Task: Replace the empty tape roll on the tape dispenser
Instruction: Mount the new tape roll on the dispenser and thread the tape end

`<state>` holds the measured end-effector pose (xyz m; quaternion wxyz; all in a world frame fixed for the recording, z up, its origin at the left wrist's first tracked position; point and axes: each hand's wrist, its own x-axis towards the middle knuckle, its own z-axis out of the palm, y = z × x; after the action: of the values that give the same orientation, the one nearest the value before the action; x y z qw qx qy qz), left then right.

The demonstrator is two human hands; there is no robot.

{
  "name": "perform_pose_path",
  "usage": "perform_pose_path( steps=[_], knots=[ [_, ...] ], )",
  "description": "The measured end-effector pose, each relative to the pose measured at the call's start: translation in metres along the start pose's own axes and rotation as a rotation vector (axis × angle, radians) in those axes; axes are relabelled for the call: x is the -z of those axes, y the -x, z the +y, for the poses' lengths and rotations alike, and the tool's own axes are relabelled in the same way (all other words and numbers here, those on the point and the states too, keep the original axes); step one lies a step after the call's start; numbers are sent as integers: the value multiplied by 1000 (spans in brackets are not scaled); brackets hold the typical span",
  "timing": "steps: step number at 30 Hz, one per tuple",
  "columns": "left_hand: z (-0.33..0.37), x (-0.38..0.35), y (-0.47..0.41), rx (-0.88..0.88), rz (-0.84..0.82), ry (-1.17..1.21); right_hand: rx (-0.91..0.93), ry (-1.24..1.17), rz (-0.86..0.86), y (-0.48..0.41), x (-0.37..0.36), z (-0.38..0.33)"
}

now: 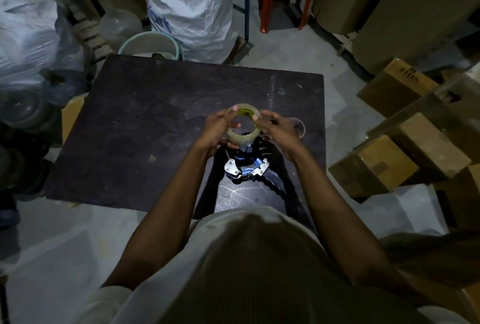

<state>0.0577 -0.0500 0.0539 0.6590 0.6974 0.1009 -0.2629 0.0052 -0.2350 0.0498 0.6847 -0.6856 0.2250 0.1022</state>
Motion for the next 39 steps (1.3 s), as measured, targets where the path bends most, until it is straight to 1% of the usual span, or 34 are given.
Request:
perform_pose_path(
  steps=[3, 7, 11, 22, 27, 32, 35, 39],
  knots=[
    [-2, 2, -1, 47, -39, 26, -16, -9, 23, -3, 1, 8],
    [-9, 3, -4, 113, -65, 93, -23, -1, 108, -4, -1, 15],
    [-17, 3, -10, 101, -6, 84, -42, 34, 171, -10, -5, 28],
    [-57, -2, -34, 57, 161, -72, -108, 105, 208, -18, -8, 52],
    [-72, -2, -43, 43, 178, -139, -116, 141, 237, -19, -10, 55],
    [-76, -1, -41, 14, 213, -201, -105, 233, 247, -23, -10, 57],
    [-79, -1, -38, 19, 218, -205, -109, 274, 247, -26, -9, 61],
    [-81, -1, -39, 19, 215, -198, -107, 256, 240, -30, -7, 65]
  ],
)
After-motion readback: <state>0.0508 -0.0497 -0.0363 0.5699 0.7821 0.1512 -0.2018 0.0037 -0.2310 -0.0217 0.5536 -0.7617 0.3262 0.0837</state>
